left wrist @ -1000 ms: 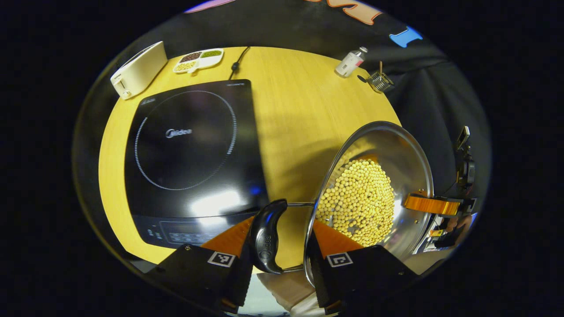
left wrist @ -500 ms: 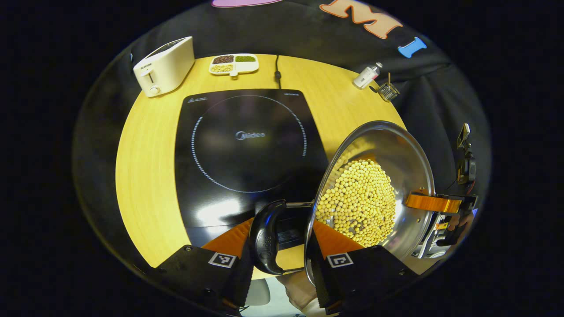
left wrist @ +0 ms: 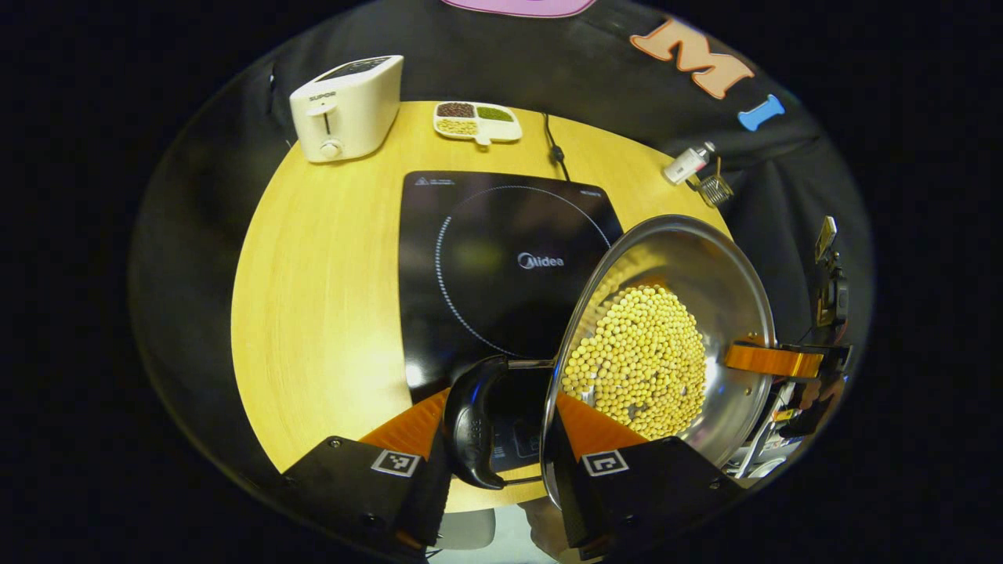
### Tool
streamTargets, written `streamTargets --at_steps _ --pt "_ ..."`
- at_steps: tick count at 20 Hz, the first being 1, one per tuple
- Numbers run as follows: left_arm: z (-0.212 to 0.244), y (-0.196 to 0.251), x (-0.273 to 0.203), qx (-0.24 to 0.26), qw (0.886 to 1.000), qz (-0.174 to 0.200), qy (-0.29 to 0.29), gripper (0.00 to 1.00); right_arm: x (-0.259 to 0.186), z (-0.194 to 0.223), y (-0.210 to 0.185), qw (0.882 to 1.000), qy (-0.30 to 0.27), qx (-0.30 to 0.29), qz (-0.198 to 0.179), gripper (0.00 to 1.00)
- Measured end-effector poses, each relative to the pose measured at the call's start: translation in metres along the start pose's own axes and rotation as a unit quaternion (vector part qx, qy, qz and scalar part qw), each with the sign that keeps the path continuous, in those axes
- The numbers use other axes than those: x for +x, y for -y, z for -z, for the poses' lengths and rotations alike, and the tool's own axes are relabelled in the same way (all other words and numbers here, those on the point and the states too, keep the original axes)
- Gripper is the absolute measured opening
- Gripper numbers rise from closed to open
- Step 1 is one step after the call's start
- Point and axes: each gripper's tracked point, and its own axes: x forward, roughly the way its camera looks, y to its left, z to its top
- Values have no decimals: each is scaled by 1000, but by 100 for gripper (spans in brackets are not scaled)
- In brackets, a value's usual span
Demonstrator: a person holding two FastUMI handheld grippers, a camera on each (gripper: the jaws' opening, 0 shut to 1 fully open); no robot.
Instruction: First push the handle of the pot to place it horizontally, then grasp the pot with both hands and set it on the induction cooktop.
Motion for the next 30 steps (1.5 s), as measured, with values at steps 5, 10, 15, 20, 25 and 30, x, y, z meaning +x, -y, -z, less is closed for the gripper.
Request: streamTargets --at_steps 5,10,15,20,25,30 --pt "3 -1 0 -9 999 -23 34 61 22 -33 -25 1000 6 -25 -15 47" --pt "5 -2 -11 -21 997 -43 54 61 58 -63 -41 999 5 -39 -20 46" --pt "6 1 -11 -27 996 -57 64 60 79 -76 -45 999 3 -40 -25 53" --pt "3 1 -9 -15 995 -71 75 60 96 -92 -45 999 10 -32 -30 53" --pt "-4 3 -19 5 992 -88 85 60 106 -98 -47 999 9 -27 -34 46" --pt "-4 2 -16 2 993 -88 83 60 109 -101 -47 999 7 -29 -31 46"
